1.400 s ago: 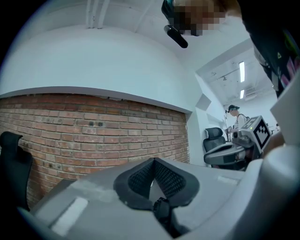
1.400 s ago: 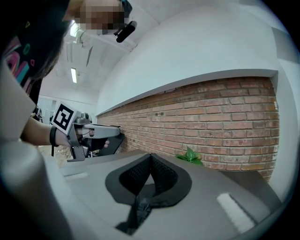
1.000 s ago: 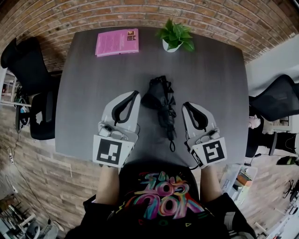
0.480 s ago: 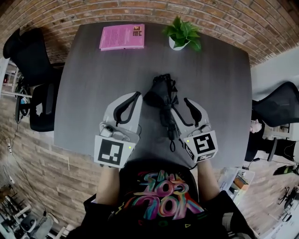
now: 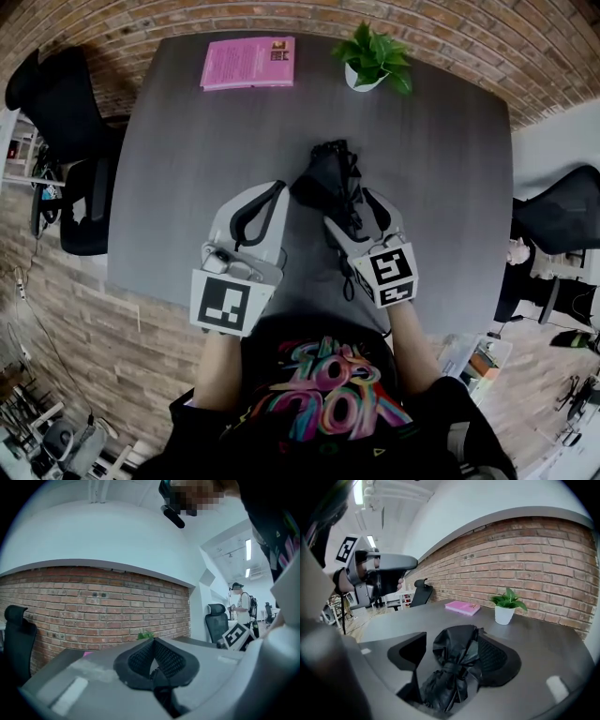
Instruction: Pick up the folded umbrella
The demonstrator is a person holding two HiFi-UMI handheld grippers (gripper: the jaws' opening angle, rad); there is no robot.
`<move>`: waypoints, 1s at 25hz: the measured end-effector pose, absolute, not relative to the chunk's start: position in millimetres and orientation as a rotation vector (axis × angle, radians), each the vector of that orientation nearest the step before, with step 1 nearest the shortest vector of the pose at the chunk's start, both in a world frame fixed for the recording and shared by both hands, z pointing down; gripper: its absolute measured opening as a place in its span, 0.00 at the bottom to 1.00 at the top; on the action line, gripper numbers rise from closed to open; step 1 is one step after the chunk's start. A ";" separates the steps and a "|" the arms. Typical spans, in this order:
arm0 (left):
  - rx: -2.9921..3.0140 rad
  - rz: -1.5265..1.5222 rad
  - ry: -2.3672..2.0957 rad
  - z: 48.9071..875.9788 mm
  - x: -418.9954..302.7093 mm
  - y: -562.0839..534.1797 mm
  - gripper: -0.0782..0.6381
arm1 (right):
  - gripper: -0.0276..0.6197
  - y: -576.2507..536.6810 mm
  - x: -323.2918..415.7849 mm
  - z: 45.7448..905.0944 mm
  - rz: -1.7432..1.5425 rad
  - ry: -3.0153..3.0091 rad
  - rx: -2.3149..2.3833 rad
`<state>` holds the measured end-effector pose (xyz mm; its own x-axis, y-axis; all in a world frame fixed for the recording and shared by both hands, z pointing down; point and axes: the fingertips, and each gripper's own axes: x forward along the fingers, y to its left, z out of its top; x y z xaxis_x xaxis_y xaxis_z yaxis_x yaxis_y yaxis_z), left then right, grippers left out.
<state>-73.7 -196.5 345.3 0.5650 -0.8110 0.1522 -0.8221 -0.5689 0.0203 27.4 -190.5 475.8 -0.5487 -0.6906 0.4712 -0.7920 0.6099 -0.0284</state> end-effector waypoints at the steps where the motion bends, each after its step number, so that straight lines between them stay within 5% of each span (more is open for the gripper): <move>1: 2.697 0.195 -1.410 346.3 -73.3 -196.1 0.11 | 0.56 -192.5 26.2 480.9 0.334 -2.413 1.174; 25: 2.638 0.243 -1.413 370.1 -82.9 -199.6 0.11 | 0.63 -227.4 23.0 589.7 0.548 -2.098 1.025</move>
